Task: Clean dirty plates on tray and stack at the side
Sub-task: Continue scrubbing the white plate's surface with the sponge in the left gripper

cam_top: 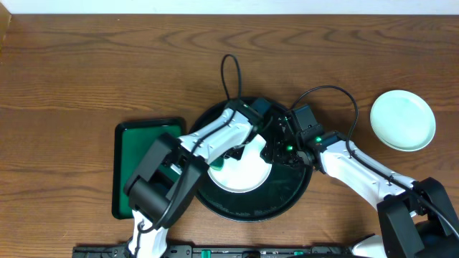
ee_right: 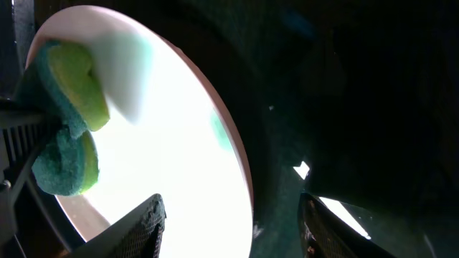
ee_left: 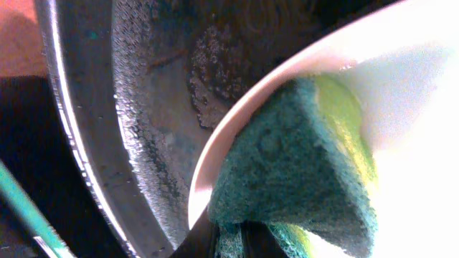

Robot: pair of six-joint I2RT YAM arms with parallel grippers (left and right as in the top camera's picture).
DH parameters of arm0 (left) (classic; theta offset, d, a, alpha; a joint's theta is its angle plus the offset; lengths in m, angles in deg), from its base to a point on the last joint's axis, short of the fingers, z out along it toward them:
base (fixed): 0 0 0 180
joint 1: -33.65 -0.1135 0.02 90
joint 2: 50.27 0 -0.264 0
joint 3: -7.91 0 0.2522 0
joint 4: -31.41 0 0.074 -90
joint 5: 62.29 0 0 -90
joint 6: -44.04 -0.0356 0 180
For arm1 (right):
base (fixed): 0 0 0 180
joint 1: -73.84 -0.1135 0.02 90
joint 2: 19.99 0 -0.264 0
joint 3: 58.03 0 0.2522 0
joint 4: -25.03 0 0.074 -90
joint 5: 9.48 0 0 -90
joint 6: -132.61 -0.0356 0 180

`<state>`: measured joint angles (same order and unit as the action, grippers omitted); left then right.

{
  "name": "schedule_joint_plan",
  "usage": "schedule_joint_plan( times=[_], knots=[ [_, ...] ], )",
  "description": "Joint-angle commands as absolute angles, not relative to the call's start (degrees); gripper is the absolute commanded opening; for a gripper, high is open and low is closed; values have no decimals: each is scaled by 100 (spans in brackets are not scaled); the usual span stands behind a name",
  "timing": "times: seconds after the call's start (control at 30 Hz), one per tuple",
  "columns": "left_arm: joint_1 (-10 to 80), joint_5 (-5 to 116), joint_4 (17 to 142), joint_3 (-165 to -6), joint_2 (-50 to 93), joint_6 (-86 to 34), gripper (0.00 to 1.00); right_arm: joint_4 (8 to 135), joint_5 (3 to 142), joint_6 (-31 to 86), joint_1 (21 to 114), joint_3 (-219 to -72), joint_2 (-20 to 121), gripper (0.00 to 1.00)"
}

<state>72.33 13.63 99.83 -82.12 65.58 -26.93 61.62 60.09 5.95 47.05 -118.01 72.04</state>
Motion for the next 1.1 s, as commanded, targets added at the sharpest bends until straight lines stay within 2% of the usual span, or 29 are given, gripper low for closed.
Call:
schedule_joint_plan(
  times=[0.0,0.27,0.4,0.5,0.6,0.67,0.7,0.73,0.9,1.07],
  knots=[
    [7102,3867,9694,-7854,7177,-2772,7,6142,5944,492,4624,-11774,7217,57],
    [6907,4829,9397,-7854,7177,-2772,7,6094,5950,344,4519,-11774,7217,52],
    [6907,5201,9235,-7854,7177,-2769,7,5983,6136,112,4301,-11772,7217,42],
    [6907,5218,9224,-7854,7177,-2769,7,5928,6274,-26,4124,-11772,7217,40],
    [6907,5218,9222,-7854,7177,-2769,7,5911,6499,-209,3929,-11766,7217,33],
    [6907,5218,9224,-7854,7177,-2769,7,5911,6645,-306,3824,-11752,7217,24],
    [6907,5218,9224,-7854,7177,-2769,7,5913,6717,-351,3780,-11739,7217,9],
    [6907,5218,9222,-7854,7177,-2769,7,5915,6776,-408,3750,-11720,7217,1],
    [6909,5588,9161,-7852,7177,-2772,7,5871,6977,-518,3704,-11591,7217,1],
    [7047,6678,8746,-7852,7177,-2767,7,5777,6975,-511,3710,-11580,7217,1]
  ],
)
